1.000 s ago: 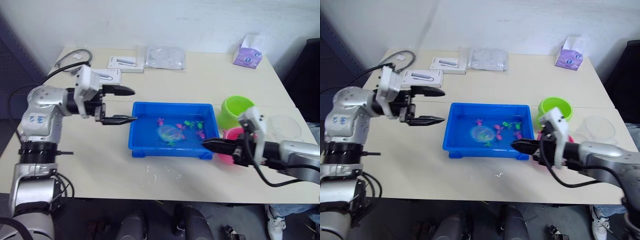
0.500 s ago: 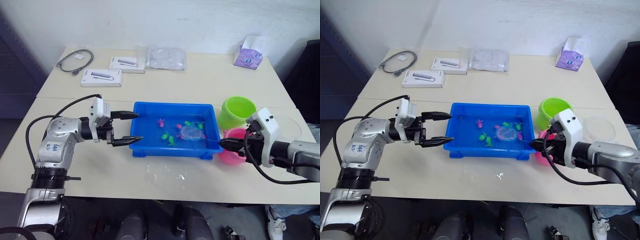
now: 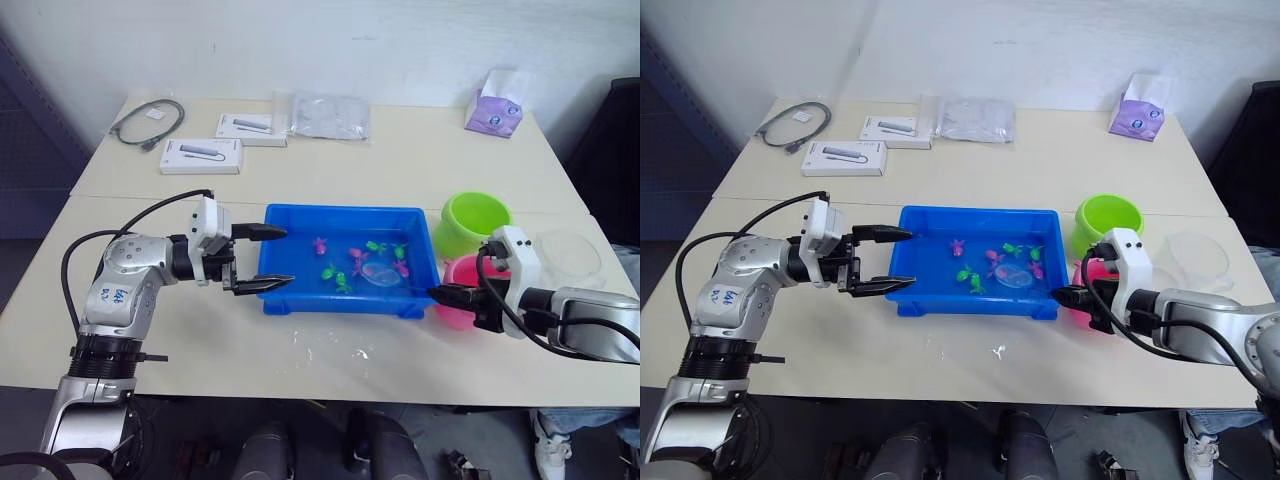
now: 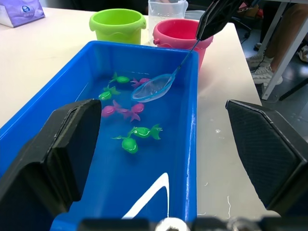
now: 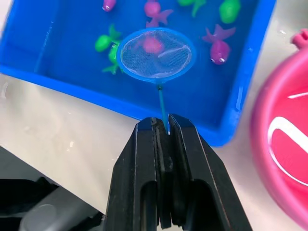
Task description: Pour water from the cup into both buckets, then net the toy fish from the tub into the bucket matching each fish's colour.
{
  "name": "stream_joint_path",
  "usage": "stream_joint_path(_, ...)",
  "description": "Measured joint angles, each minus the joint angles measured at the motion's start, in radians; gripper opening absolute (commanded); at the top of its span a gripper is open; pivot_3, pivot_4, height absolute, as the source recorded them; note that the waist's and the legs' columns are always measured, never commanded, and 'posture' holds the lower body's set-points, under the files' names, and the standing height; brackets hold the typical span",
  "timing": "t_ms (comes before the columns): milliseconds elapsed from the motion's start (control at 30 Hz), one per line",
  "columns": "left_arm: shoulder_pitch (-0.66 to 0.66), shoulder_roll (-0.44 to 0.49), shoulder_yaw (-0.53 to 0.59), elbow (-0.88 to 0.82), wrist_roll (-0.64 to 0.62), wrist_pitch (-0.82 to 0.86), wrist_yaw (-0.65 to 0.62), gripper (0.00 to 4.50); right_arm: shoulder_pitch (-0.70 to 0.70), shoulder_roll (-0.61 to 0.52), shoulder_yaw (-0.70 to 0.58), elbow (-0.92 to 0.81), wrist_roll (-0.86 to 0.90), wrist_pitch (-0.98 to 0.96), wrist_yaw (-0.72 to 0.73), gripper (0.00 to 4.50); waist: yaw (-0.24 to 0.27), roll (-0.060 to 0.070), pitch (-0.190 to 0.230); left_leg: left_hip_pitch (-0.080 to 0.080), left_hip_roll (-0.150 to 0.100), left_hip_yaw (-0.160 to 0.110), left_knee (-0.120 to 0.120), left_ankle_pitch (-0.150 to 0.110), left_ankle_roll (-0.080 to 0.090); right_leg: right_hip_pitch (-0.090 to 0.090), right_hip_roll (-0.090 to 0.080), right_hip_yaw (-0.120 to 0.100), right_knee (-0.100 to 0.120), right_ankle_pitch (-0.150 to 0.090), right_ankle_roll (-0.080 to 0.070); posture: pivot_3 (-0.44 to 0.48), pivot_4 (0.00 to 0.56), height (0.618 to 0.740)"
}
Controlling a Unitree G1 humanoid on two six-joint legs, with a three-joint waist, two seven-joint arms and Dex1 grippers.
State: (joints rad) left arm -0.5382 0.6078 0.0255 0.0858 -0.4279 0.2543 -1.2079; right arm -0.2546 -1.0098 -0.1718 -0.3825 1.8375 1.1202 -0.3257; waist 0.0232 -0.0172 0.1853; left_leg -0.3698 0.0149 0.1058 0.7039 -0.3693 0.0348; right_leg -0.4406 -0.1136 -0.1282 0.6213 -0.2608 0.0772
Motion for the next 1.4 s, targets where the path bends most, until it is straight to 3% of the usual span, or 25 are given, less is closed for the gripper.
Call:
stream_joint_path(267, 0.000, 0.001, -0.007, -0.004, 0.000, 0.006, -0.008, 4.45, 0.004, -0.045, 0.058, 0.040, 0.104, -0.059, -0.098, 0.00, 0.001, 0.000, 0.000, 0.000, 0.000, 0.000, 0.000, 0.000, 0.000, 0.000, 0.000, 0.000, -0.001, 0.000, 0.000, 0.000, 0.150, 0.740)
stream_joint_path(733, 0.000, 0.000, -0.026, -0.032, 0.000, 0.009, -0.009, 4.45, -0.088, -0.079, 0.140, 0.123, 0.105, -0.059, -0.166, 0.00, 0.000, 0.000, 0.000, -0.001, 0.001, 0.000, 0.000, 0.000, 0.000, 0.000, -0.001, 0.002, -0.001, 0.000, 0.000, 0.000, 0.150, 0.740)
stream_joint_path(1167, 0.000, 0.000, -0.027, -0.032, 0.000, 0.006, -0.008, 4.45, -0.126, -0.059, 0.168, 0.064, -0.096, -0.051, -0.143, 0.00, 0.002, 0.000, 0.000, -0.001, 0.001, -0.001, 0.000, 0.000, 0.000, 0.000, -0.001, 0.002, -0.001, 0.000, 0.000, 0.000, 0.150, 0.740)
stream_joint_path(1400, 0.000, -0.001, -0.032, -0.029, 0.000, 0.003, -0.013, 4.45, -0.124, 0.010, 0.168, 0.052, -0.166, -0.050, -0.153, 0.00, 0.001, 0.000, 0.000, -0.001, 0.000, -0.001, 0.000, 0.000, 0.000, 0.001, -0.001, 0.002, -0.001, 0.000, 0.000, 0.000, 0.150, 0.740)
